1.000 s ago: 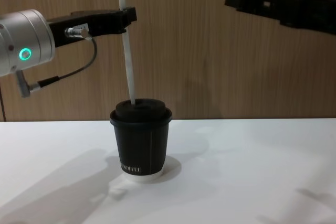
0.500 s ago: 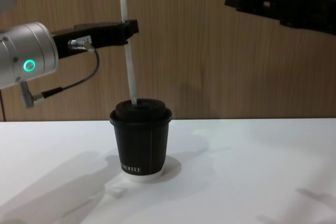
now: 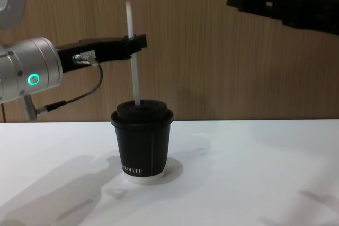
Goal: Pick up the straw with one hand, pass it to the other hand, and insert it into the cup.
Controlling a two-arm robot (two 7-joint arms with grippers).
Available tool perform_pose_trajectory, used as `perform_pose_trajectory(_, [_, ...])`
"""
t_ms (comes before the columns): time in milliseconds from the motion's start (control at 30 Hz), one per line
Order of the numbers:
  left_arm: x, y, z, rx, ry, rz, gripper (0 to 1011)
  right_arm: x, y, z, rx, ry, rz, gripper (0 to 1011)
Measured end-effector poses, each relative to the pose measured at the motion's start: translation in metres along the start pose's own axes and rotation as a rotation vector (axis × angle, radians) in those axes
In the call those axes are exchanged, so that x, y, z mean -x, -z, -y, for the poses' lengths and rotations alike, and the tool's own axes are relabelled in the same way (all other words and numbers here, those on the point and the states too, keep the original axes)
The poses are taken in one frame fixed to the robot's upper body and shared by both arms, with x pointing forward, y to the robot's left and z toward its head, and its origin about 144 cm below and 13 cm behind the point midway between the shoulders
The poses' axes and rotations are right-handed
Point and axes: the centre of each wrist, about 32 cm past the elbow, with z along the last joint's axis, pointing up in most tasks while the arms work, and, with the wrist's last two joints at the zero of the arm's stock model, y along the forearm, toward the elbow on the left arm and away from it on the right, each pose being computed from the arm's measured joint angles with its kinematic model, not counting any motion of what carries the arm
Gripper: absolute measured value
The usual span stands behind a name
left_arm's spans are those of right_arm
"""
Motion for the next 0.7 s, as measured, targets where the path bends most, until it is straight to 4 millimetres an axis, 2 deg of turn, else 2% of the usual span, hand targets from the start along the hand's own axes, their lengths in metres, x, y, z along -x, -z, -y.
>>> perform_pose_trajectory(200, [0.001, 0.002, -0.002, -0.014, 0.007, 0.001, 377, 0.0, 0.0, 0.0, 0.0, 0.0, 0.0, 1001])
perform_pose_trajectory(233, [0.001, 0.002, -0.002, -0.016, 0.008, 0.002, 377, 0.0, 0.0, 0.0, 0.0, 0.0, 0.0, 1001])
perform_pose_trajectory(400, [0.004, 0.003, -0.007, -0.021, 0.013, 0.008, 550, 0.0, 0.0, 0.0, 0.0, 0.0, 0.0, 1001])
perform_pose_trajectory(467, [0.006, 0.003, -0.01, -0.024, 0.015, 0.013, 622, 0.0, 0.0, 0.0, 0.0, 0.0, 0.0, 1001])
perform_pose_trajectory(500, [0.007, 0.003, -0.011, -0.024, 0.016, 0.015, 622, 0.0, 0.0, 0.0, 0.0, 0.0, 0.0, 1001])
perform_pose_trajectory(533, [0.007, 0.002, -0.012, -0.024, 0.015, 0.017, 680, 0.0, 0.0, 0.0, 0.0, 0.0, 0.0, 1001])
perform_pose_trajectory(700, [0.016, 0.001, -0.026, -0.031, 0.008, 0.039, 834, 0.001, 0.001, 0.001, -0.002, -0.005, -0.004, 1001])
